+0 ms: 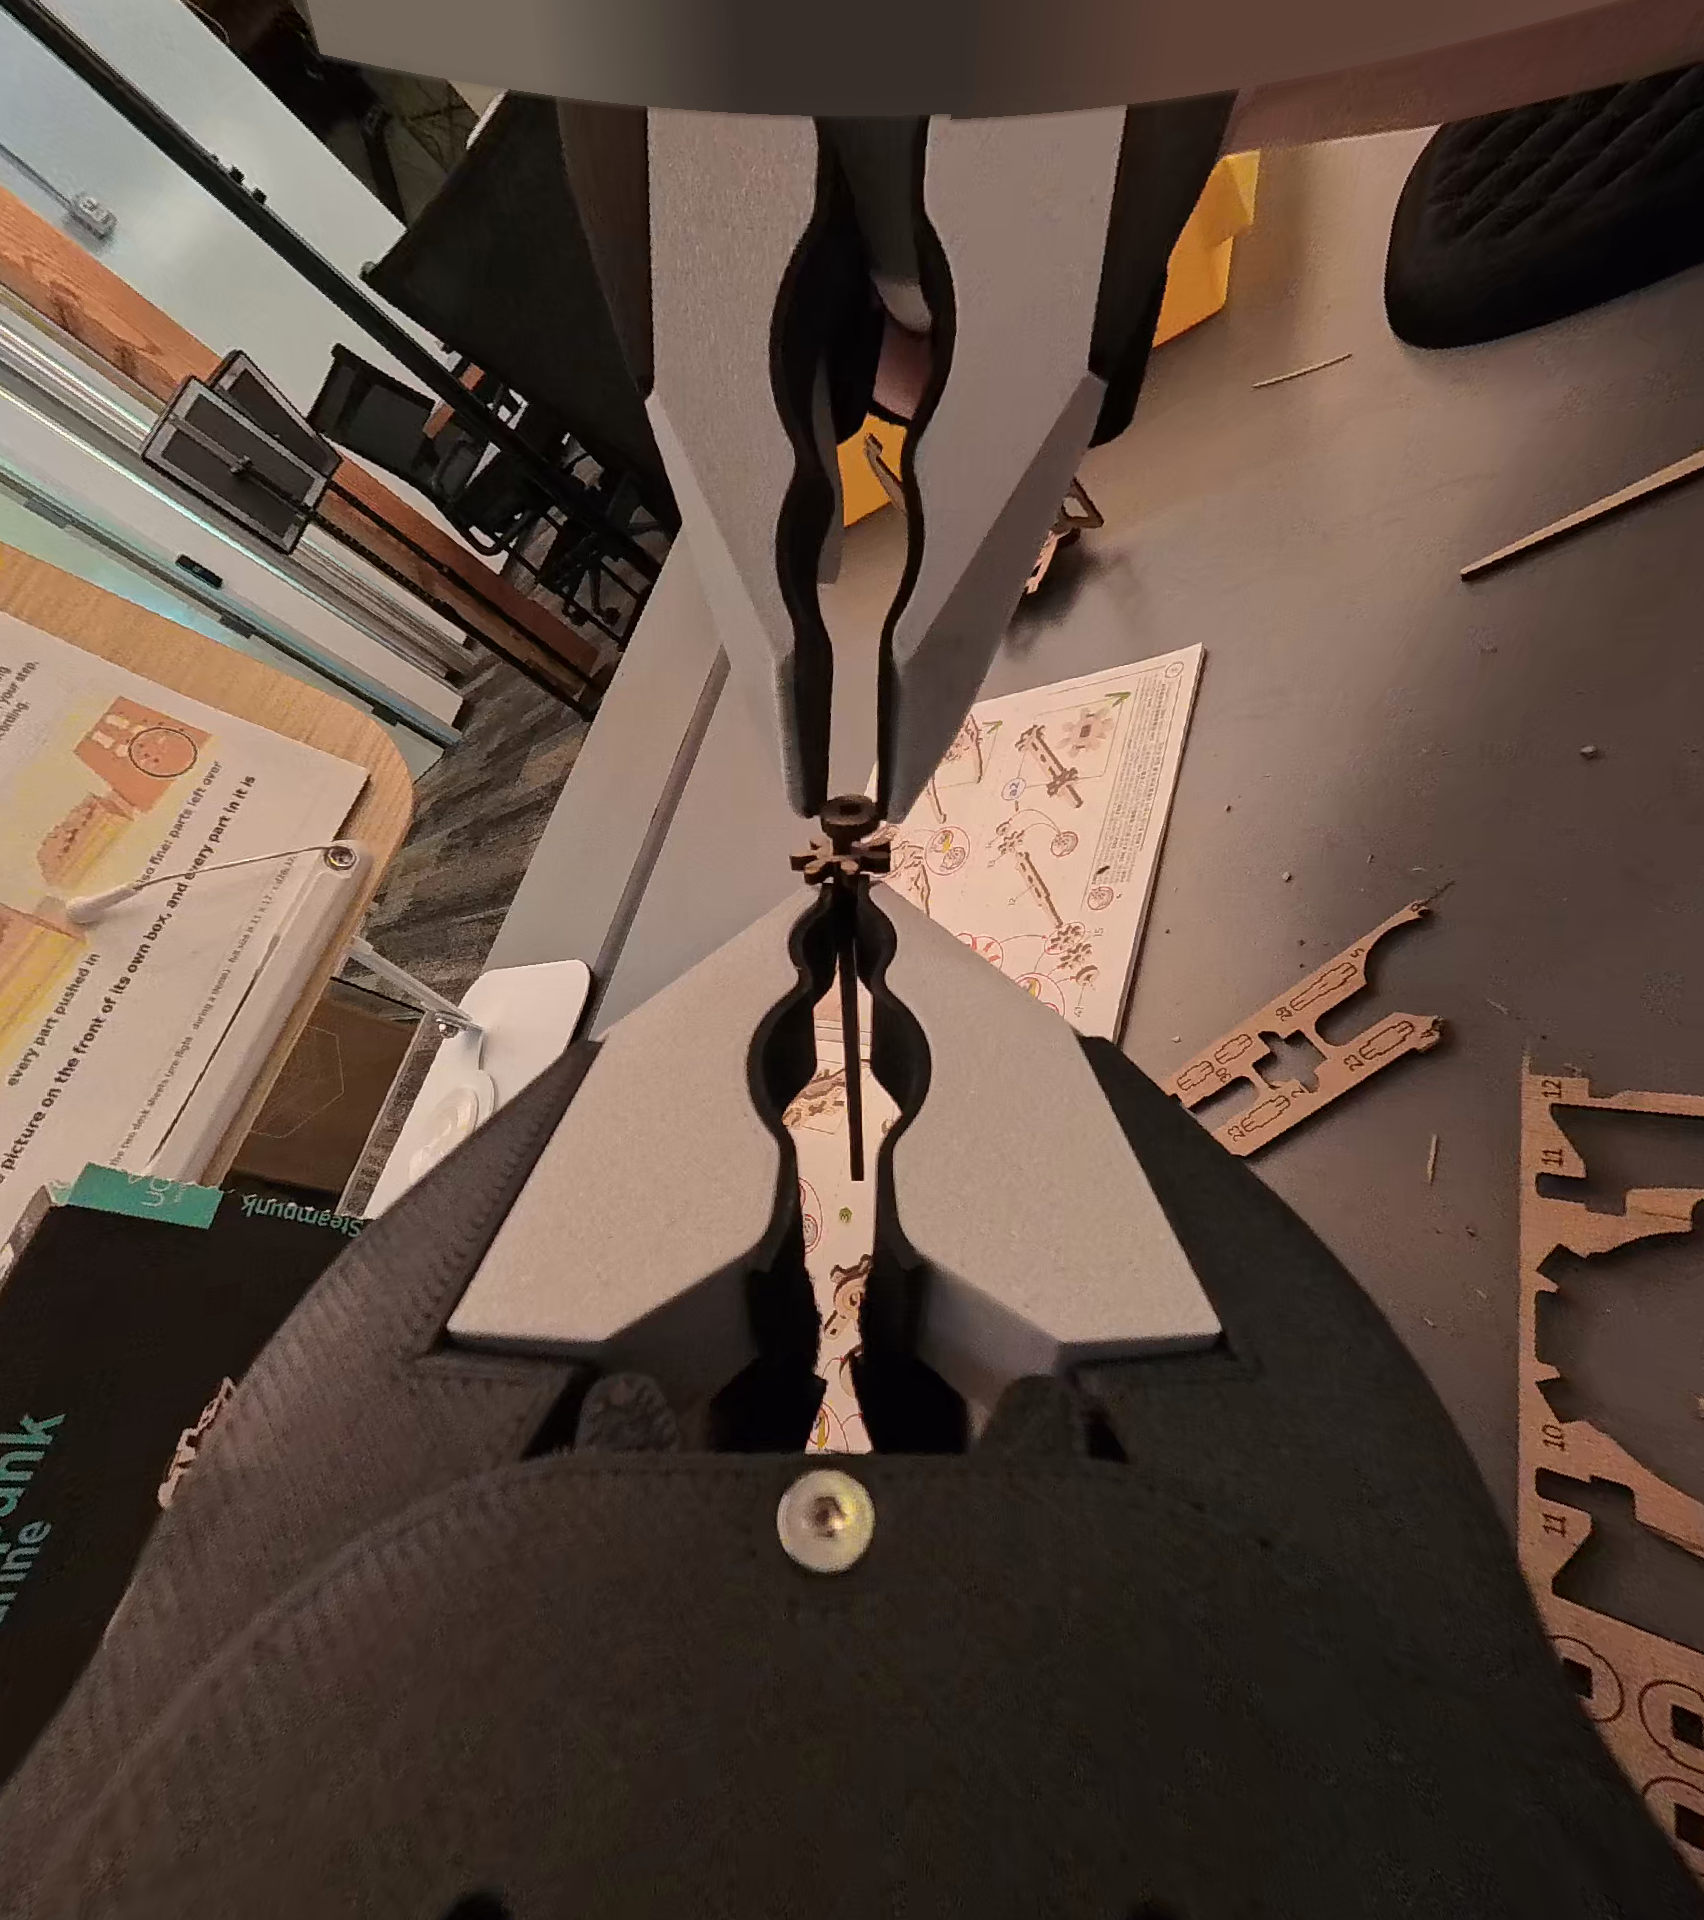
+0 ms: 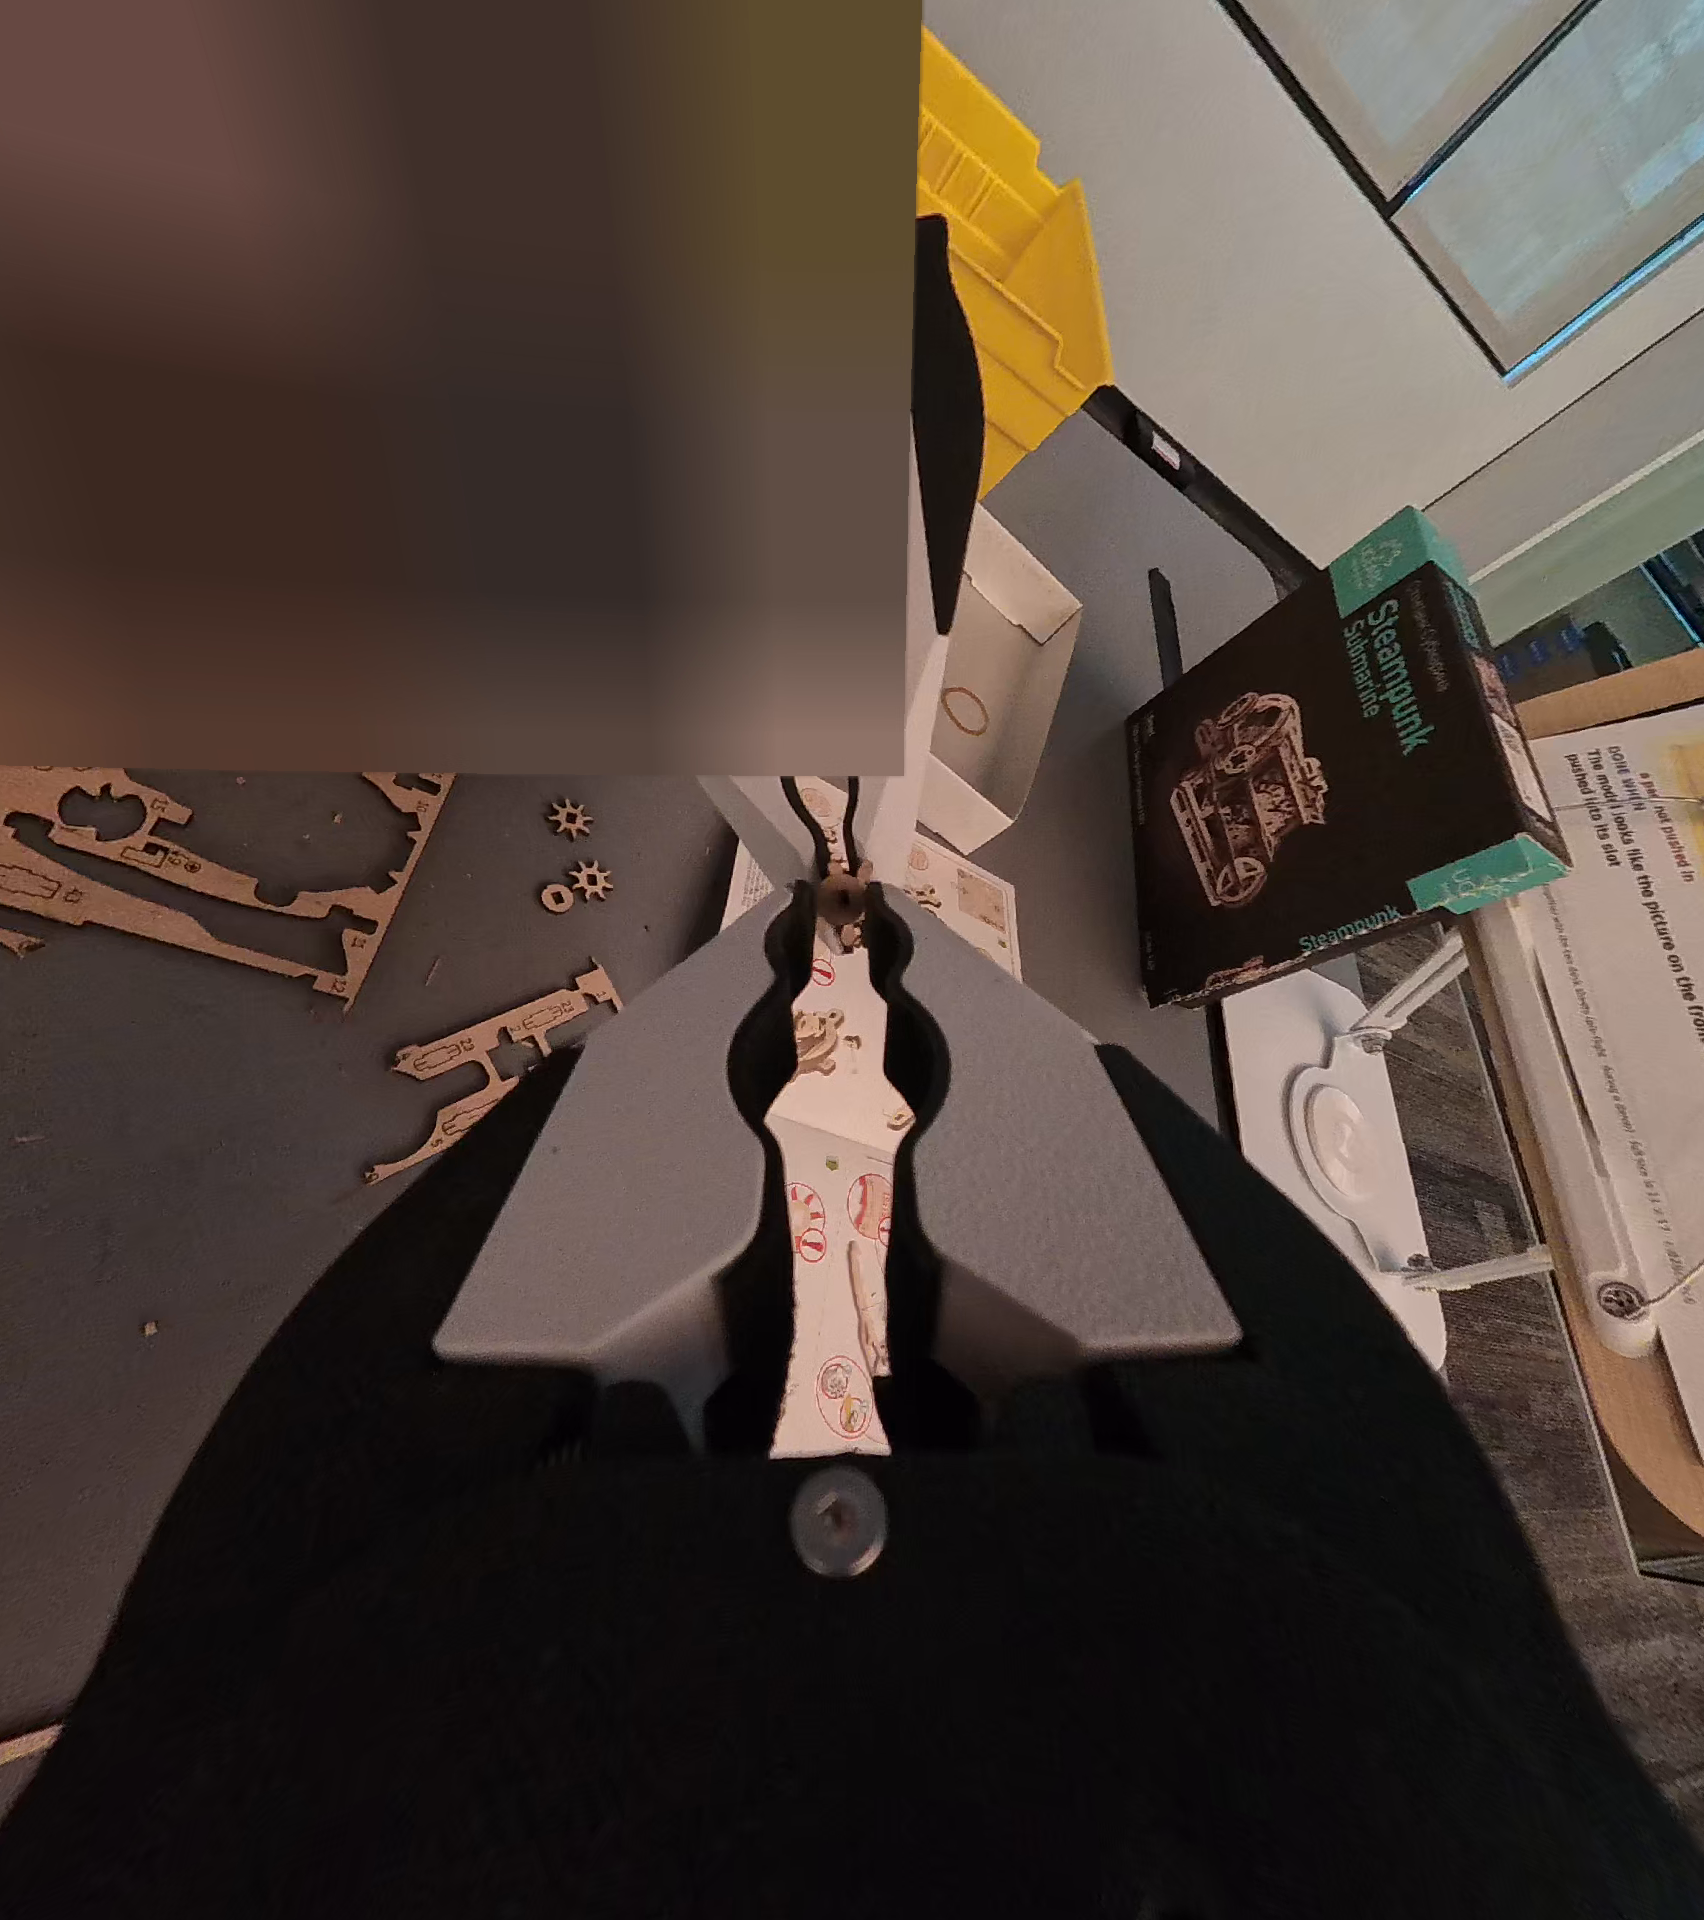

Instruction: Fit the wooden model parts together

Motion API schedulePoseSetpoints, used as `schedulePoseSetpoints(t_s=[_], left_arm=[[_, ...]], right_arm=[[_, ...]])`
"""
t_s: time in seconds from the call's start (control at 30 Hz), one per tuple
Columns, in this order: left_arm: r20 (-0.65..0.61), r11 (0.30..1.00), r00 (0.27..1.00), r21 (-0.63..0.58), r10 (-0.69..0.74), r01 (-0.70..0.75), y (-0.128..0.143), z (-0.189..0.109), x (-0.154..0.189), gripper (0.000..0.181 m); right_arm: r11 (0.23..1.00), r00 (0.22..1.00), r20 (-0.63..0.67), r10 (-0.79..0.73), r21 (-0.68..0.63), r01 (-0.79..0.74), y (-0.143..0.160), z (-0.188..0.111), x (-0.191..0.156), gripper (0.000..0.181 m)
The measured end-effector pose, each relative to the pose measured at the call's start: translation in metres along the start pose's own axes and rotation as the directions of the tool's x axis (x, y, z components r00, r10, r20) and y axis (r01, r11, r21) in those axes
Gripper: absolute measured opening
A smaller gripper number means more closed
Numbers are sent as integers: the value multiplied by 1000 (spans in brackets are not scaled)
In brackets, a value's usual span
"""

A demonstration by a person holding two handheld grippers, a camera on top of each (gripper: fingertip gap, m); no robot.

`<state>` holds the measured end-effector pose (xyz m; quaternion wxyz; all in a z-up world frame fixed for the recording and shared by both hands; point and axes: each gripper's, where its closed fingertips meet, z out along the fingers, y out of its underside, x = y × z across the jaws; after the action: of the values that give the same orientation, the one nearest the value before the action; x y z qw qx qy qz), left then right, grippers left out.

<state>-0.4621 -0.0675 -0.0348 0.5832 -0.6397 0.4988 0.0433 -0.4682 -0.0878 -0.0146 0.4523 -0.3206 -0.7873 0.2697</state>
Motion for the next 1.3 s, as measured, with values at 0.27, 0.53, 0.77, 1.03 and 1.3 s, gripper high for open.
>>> schedulePoseSetpoints(t_s=[0.27,0.53,0.77,1.03,1.3], left_arm=[[-2,1000,1000,16,16,-16,-3,-1,1,0],[-18,999,999,-10,42,-42,-1,-1,5,0],[-61,997,998,77,31,-26,-15,-8,10,0],[-88,982,996,188,-7,24,-29,-14,11,0],[-108,963,992,253,-73,98,-41,-20,8,0]], right_arm=[[1000,1000,1,11,17,-11,-2,-2,1,8],[1000,1000,19,11,5,-11,-1,0,-3,8],[995,996,82,44,90,-52,-12,-8,-9,8],[984,993,110,39,168,-58,-24,-15,-12,8],[884,960,164,229,378,-275,-49,-46,15,8]])
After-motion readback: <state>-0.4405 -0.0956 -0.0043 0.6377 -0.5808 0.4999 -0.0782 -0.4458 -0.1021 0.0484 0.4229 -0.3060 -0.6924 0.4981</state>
